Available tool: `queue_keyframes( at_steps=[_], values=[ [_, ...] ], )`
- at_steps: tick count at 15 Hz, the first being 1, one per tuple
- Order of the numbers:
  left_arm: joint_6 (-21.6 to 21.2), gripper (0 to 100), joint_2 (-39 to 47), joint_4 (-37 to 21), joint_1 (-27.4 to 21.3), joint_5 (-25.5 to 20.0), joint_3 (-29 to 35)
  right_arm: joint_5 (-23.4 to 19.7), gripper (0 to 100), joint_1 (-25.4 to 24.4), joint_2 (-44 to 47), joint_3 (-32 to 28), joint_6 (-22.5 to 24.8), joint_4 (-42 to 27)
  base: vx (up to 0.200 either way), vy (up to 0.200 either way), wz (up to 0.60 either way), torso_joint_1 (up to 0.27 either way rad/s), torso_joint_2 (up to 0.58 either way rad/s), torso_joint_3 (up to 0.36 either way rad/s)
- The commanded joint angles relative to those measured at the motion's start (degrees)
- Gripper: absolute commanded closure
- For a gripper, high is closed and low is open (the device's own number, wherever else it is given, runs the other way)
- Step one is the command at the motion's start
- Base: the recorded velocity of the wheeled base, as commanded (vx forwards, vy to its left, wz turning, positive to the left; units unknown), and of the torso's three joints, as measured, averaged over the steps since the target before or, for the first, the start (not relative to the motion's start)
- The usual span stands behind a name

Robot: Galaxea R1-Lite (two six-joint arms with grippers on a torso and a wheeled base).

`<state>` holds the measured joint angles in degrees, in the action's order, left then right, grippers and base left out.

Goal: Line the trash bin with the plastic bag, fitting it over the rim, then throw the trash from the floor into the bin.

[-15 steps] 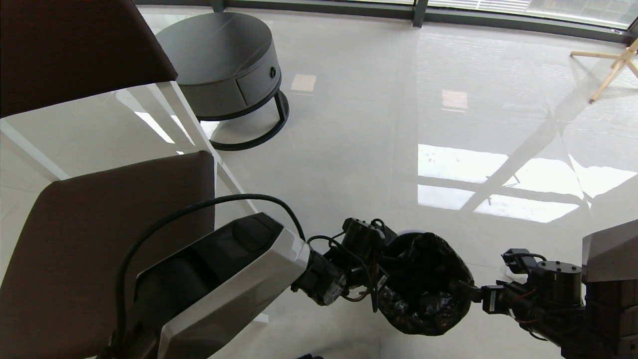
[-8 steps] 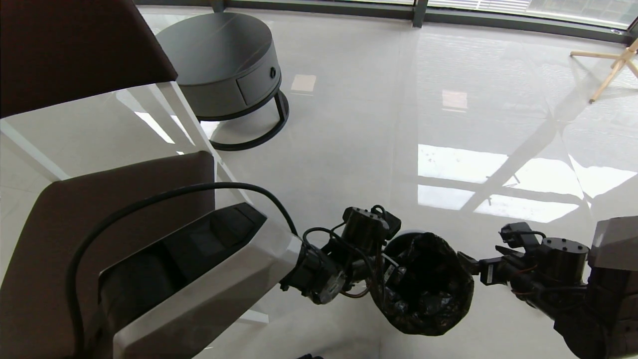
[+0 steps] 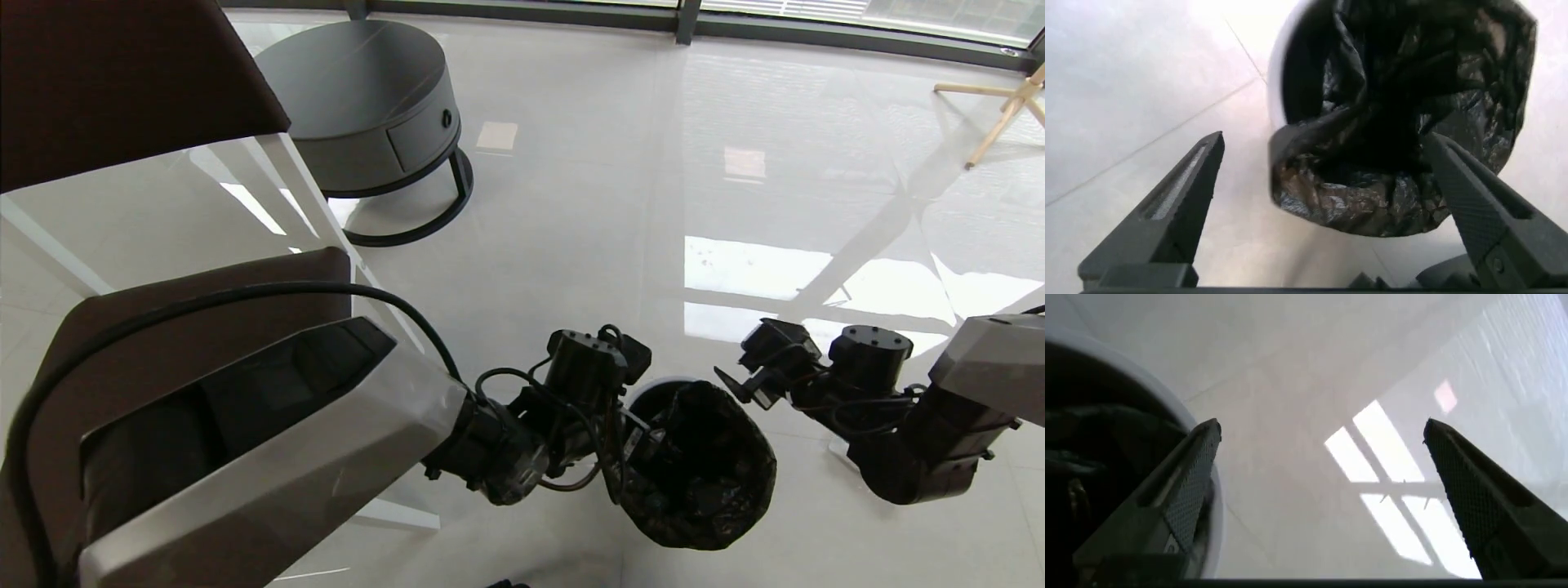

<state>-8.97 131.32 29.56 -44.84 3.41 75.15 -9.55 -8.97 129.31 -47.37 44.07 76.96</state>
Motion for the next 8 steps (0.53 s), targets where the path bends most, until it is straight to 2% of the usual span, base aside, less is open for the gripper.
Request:
queue_keyframes(
  at_steps=[1, 3, 5, 8],
  values=[
    [1.2, 0, -4.8, 1.3, 1.6, -0.1, -3.2, -0.6, 0, -3.0, -0.3, -3.2, 2.2, -1.8, 0.0, 0.0, 0.0, 0.0, 0.0, 0.0],
    [4.1, 0, -9.9, 1.6, 4.1, -1.9, -4.7, 0.4, 0, -6.1, -0.5, -3.9, 4.8, -2.3, 0.0, 0.0, 0.0, 0.0, 0.0, 0.0],
    [5.2, 0, -14.3, 1.6, 7.6, -3.4, -6.4, 3.8, 0, -8.9, -1.8, -2.3, 5.2, -2.7, 0.0, 0.0, 0.0, 0.0, 0.0, 0.0],
    [5.8, 0, -17.4, 1.6, 11.3, -4.5, -9.1, 3.8, 0, -10.0, -7.0, 4.0, 9.5, -10.3, 0.0, 0.0, 0.0, 0.0, 0.0, 0.0]
  ],
)
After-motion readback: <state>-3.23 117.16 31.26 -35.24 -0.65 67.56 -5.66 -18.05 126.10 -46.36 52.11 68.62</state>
